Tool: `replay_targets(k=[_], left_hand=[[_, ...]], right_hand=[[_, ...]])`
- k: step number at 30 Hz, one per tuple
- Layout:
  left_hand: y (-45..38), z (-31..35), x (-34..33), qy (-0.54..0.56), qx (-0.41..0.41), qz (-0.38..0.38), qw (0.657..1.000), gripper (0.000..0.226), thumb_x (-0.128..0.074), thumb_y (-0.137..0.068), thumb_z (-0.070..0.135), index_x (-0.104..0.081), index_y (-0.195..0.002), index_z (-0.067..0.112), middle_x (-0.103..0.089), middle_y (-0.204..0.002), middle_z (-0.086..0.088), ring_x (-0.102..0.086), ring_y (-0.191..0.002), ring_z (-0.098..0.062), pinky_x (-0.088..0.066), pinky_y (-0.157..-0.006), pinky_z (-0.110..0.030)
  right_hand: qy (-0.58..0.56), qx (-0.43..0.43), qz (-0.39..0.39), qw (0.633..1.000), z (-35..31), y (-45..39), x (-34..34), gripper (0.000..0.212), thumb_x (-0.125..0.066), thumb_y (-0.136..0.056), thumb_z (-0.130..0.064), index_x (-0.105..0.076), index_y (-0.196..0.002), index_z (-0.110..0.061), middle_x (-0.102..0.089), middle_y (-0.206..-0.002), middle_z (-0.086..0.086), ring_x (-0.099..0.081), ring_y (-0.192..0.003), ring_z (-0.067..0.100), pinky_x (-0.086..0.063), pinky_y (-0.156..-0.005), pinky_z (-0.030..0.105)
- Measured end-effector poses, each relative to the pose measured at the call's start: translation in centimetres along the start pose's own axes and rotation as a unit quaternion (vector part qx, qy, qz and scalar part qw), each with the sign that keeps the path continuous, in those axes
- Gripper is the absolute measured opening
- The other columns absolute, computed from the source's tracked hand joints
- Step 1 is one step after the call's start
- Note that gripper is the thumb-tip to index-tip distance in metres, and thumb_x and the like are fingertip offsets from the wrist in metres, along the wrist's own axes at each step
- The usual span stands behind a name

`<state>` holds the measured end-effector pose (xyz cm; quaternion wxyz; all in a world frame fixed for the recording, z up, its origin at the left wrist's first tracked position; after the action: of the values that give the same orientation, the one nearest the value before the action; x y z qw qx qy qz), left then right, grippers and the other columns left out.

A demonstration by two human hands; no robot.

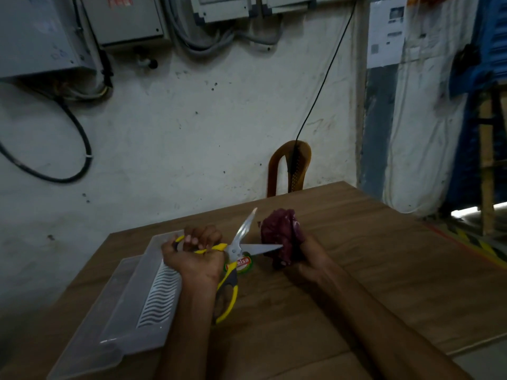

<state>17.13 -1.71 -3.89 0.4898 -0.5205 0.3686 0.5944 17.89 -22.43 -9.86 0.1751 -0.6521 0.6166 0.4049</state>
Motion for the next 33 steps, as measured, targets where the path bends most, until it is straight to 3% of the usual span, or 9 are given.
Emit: replay_targets(k=[6, 8, 11, 14, 16, 18, 24, 29, 33], left_hand=[[0.9, -2.9, -1.0, -0.052, 0.130, -0.018, 0.990, 0.023, -0.046, -0.069, 0.025, -0.038, -0.049, 0.017, -0.032, -0.048, 0.006, -0.029, -0.038, -0.010, -0.027, -0.034, -0.022], [1.0, -3.0, -1.0, -0.064, 0.125, -0.015, 0.990, 0.024, -0.045, -0.068, 0.026, -0.038, -0.048, 0.017, -0.032, -0.048, 0.006, -0.028, -0.038, -0.010, -0.027, -0.035, -0.020], [0.8, -2.9, -0.8, -0.062, 0.123, -0.010, 0.990, 0.024, -0.046, -0.068, 0.029, -0.039, -0.049, 0.017, -0.032, -0.048, 0.006, -0.027, -0.038, -0.010, -0.025, -0.036, -0.019], [0.6, -2.5, -0.8, -0.104, 0.136, -0.023, 0.985, 0.028, -0.045, -0.072, 0.034, -0.039, -0.050, 0.018, -0.032, -0.049, 0.006, -0.026, -0.039, -0.010, -0.023, -0.036, -0.020], [0.5, -2.2, -1.2, -0.145, 0.144, -0.044, 0.978, 0.029, -0.045, -0.073, 0.037, -0.039, -0.051, 0.018, -0.032, -0.049, 0.006, -0.025, -0.039, -0.010, -0.023, -0.037, -0.019], [0.4, -1.8, -1.8, -0.204, 0.154, -0.066, 0.965, 0.029, -0.046, -0.071, 0.039, -0.038, -0.050, 0.019, -0.031, -0.047, 0.005, -0.023, -0.037, -0.010, -0.022, -0.038, -0.017], [0.7, -3.3, -3.5, -0.401, 0.259, -0.082, 0.875, 0.031, -0.044, -0.073, 0.041, -0.034, -0.053, 0.019, -0.026, -0.047, 0.005, -0.018, -0.036, -0.010, -0.013, -0.045, -0.017], [0.5, -5.5, -4.6, -0.475, 0.284, -0.076, 0.829, 0.040, -0.039, -0.083, 0.044, -0.034, -0.052, 0.019, -0.026, -0.048, 0.005, -0.011, -0.043, -0.011, -0.010, -0.046, -0.016], [0.7, -6.2, -4.0, -0.467, 0.278, -0.073, 0.836, 0.039, -0.040, -0.082, 0.044, -0.035, -0.053, 0.019, -0.026, -0.048, 0.004, -0.011, -0.042, -0.011, -0.013, -0.044, -0.015]], right_hand=[[0.074, -0.025, -0.167, 0.983, 1.7, 2.1, -2.3, 0.069, -0.101, -0.041, -0.031, -0.077, -0.102, -0.008, -0.077, -0.096, 0.020, -0.078, -0.078, 0.026, -0.062, -0.056, 0.038], [0.137, -0.018, -0.125, 0.982, 2.1, 1.9, -1.8, 0.058, -0.099, -0.056, -0.029, -0.079, -0.104, -0.005, -0.075, -0.107, 0.023, -0.074, -0.071, 0.023, -0.061, -0.061, 0.035], [0.156, -0.019, -0.067, 0.985, 1.7, 2.1, -1.1, 0.029, -0.045, -0.106, -0.022, -0.067, -0.118, -0.007, -0.072, -0.114, 0.021, -0.073, -0.076, 0.022, -0.061, -0.072, 0.041], [0.150, -0.029, -0.099, 0.983, 1.4, 2.4, -1.5, 0.028, -0.043, -0.105, -0.017, -0.069, -0.093, -0.014, -0.079, -0.080, 0.005, -0.074, -0.071, 0.017, -0.062, -0.068, 0.033], [0.147, -0.024, -0.098, 0.984, 1.0, 2.4, -1.6, 0.021, -0.056, -0.097, -0.028, -0.070, -0.101, -0.012, -0.079, -0.098, 0.011, -0.074, -0.090, 0.024, -0.060, -0.082, 0.041], [0.109, -0.052, -0.077, 0.990, 0.8, 1.6, -0.7, 0.051, -0.068, -0.083, -0.044, -0.069, -0.118, -0.008, -0.072, -0.119, 0.023, -0.066, -0.111, 0.035, -0.056, -0.090, 0.055], [0.182, 0.024, -0.042, 0.982, -1.7, 0.1, 0.3, 0.041, -0.049, -0.104, -0.041, -0.067, -0.123, -0.010, -0.069, -0.125, 0.018, -0.065, -0.117, 0.033, -0.048, -0.106, 0.051], [0.453, 0.119, -0.085, 0.879, -2.2, 0.7, -1.3, 0.027, -0.048, -0.103, -0.044, -0.067, -0.103, -0.024, -0.070, -0.100, -0.002, -0.067, -0.098, 0.022, -0.053, -0.087, 0.035], [0.480, 0.189, -0.165, 0.841, -2.7, 1.8, -3.0, 0.027, -0.057, -0.100, -0.020, -0.070, -0.100, 0.004, -0.071, -0.080, 0.014, -0.065, -0.072, 0.010, -0.051, -0.066, 0.020]])
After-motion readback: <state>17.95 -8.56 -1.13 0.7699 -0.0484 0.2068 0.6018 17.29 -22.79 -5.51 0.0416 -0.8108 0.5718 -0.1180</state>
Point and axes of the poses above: each hand's wrist, its own y-axis away from the middle knuckle, its own x-axis out of the back of the hand, z = x × y, the point moved 8 cm from there along -y, towards the middle knuckle
